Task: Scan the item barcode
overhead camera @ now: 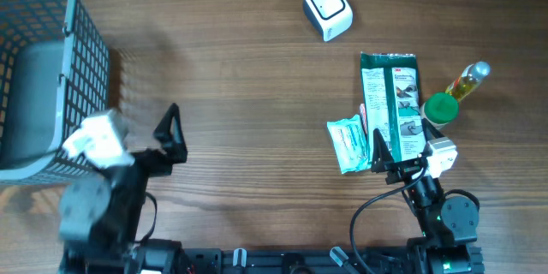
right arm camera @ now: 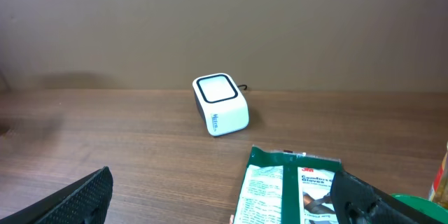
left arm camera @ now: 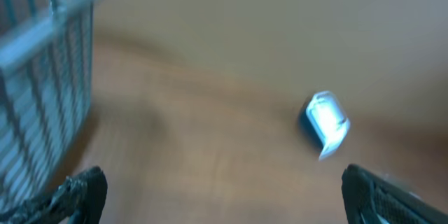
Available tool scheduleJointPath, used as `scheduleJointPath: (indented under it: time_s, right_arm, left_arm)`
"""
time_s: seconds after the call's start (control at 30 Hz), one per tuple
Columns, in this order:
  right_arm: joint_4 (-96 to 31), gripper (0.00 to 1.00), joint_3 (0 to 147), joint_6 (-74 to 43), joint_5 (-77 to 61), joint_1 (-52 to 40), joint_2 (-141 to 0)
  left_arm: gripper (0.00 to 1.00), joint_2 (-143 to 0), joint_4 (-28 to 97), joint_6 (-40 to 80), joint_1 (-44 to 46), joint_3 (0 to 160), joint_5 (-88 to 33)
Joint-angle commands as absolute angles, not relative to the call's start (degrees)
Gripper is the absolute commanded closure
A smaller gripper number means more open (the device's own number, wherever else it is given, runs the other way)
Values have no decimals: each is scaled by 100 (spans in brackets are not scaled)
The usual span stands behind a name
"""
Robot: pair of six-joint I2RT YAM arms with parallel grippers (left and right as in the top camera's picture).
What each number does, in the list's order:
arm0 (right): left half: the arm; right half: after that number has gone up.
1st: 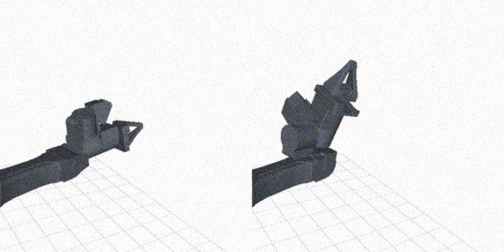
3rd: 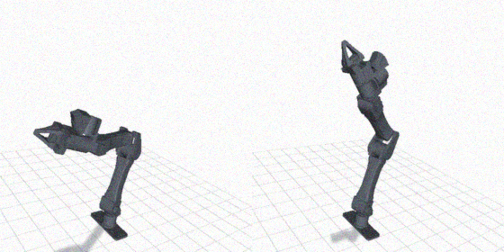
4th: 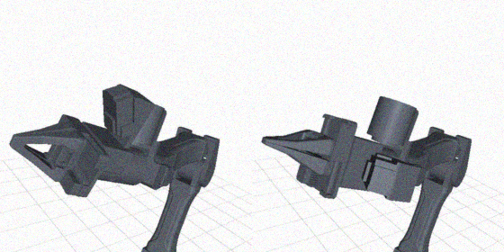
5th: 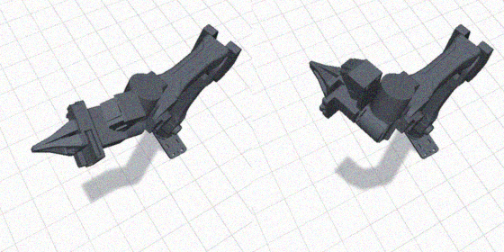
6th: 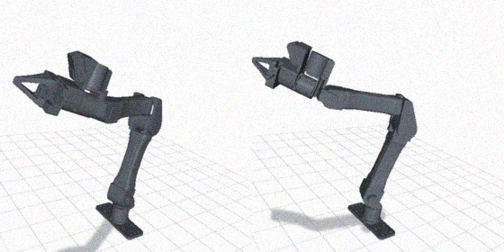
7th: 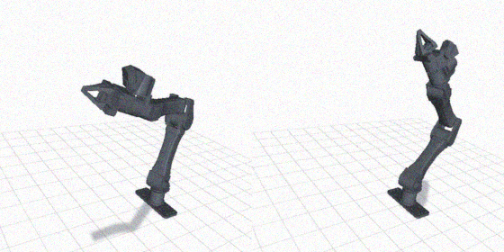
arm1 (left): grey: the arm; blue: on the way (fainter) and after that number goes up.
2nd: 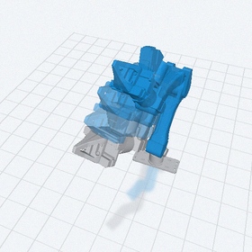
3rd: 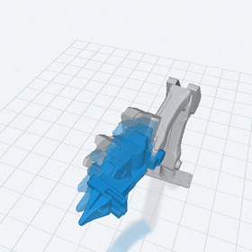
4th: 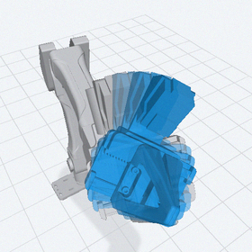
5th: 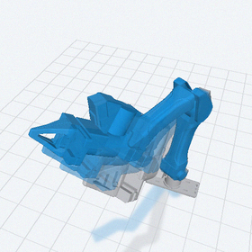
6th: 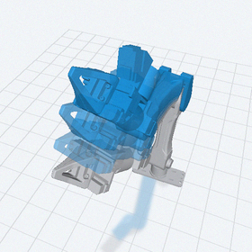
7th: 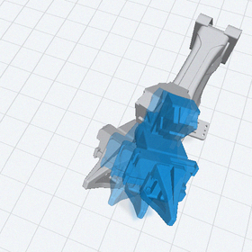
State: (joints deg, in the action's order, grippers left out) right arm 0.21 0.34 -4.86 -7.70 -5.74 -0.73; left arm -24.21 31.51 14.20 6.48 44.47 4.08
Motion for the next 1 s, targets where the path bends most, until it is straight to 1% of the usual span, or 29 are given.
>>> scheduleJointPath:
  time_s: [0.0, 0.1, 0.3, 0.47, 0.53, 0.63, 0.73, 0.9, 0.97]
  right_arm:
    - [43, 0, 32, -451, -735, -558, -21]
    - [43, 0, 32, -451, -735, -558, -21]
    - [43, 0, 32, -451, -735, -558, -21]
    - [43, 0, 32, -451, -735, -558, -21]
    - [43, 0, 32, -449, -735, -558, -21]
    - [43, 0, 32, -451, -735, -558, -21]
    - [43, 0, 32, -451, -735, -558, -21]
    - [43, 0, 32, -449, -735, -558, -21]
    - [43, 0, 32, -451, -735, -558, -21]
  left_arm:
    - [0, -1632, 2276, 1389, 648, 4101, -108]
    - [0, -1039, 1476, 1391, 648, 3822, -279]
    - [0, -8, 451, 1391, 648, 3089, -276]
    - [0, -21, -248, 1393, 626, 2429, -377]
    - [0, -21, -633, 1431, 624, 1791, -405]
    - [0, -21, -1319, 1918, 460, 864, -519]
    - [0, -21, -1310, 1997, 202, 427, -790]
    - [0, -21, -1221, 1824, 158, 58, -746]
    - [0, -21, -945, 1824, 158, 32, -744]
